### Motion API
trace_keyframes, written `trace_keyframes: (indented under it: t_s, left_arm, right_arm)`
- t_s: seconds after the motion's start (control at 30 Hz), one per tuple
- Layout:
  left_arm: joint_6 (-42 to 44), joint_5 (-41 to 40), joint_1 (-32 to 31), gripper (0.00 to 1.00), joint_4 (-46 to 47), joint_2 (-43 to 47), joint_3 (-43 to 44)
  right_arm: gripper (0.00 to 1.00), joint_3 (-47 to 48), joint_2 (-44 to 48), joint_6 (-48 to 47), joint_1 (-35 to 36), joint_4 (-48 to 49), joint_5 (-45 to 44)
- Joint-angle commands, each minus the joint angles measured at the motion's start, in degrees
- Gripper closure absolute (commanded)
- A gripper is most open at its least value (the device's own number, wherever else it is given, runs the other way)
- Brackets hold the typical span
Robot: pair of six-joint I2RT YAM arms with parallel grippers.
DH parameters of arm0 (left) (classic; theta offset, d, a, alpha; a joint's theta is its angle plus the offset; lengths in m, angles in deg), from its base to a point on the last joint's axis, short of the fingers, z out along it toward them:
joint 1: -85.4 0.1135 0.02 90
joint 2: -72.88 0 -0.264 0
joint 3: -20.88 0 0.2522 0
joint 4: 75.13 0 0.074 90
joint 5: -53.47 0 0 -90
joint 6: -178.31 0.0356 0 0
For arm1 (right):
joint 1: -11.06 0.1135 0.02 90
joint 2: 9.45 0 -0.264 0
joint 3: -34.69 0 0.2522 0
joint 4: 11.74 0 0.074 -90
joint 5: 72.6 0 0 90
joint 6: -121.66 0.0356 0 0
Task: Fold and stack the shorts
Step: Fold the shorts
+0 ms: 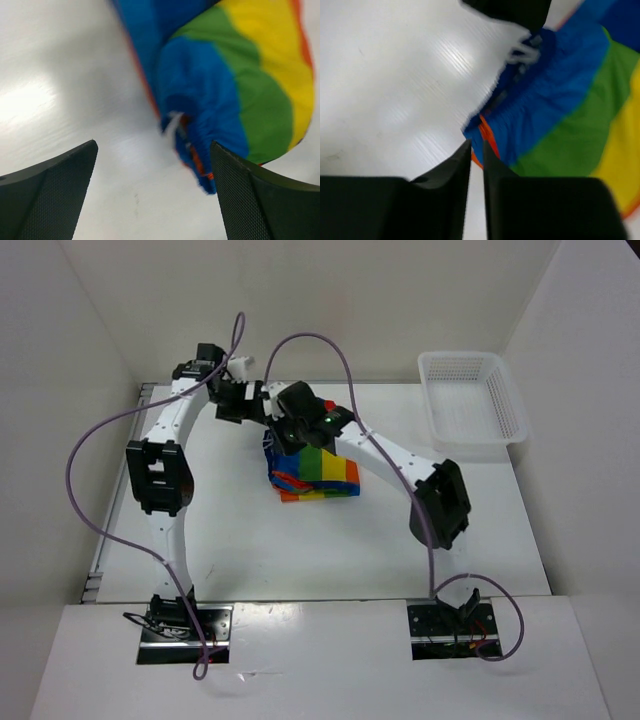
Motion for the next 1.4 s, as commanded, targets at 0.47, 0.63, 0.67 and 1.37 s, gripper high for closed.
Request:
trace_keyframes:
  t_s: [0.47,0.63,0.67,1.37]
  left_arm:
    - [1.39,-7.11,-8.18,0.26,0.55,-14.87,10.1]
    - [1.39,-12.72,-9.76,0.26,1.08,-17.87,12.29]
    - [1.39,-13.6,-9.76,0.26,1.08,-18.74,12.3]
    - [1.39,-21.78,-7.92,0.0,4.24,9.36,6.52]
  right_arm:
    - [0.97,-26.76,0.7,-10.9,-3.51,11.19,-0.99]
    - [0.99,-25.7,-1.41,-10.91,-3.51,10.68,-0.38]
    - [0.99,-25.7,-0.89,-10.38,-3.51,10.67,0.23]
    - [0.41,-21.55,34.32,-8.53,-20.63,5.58,-8.98]
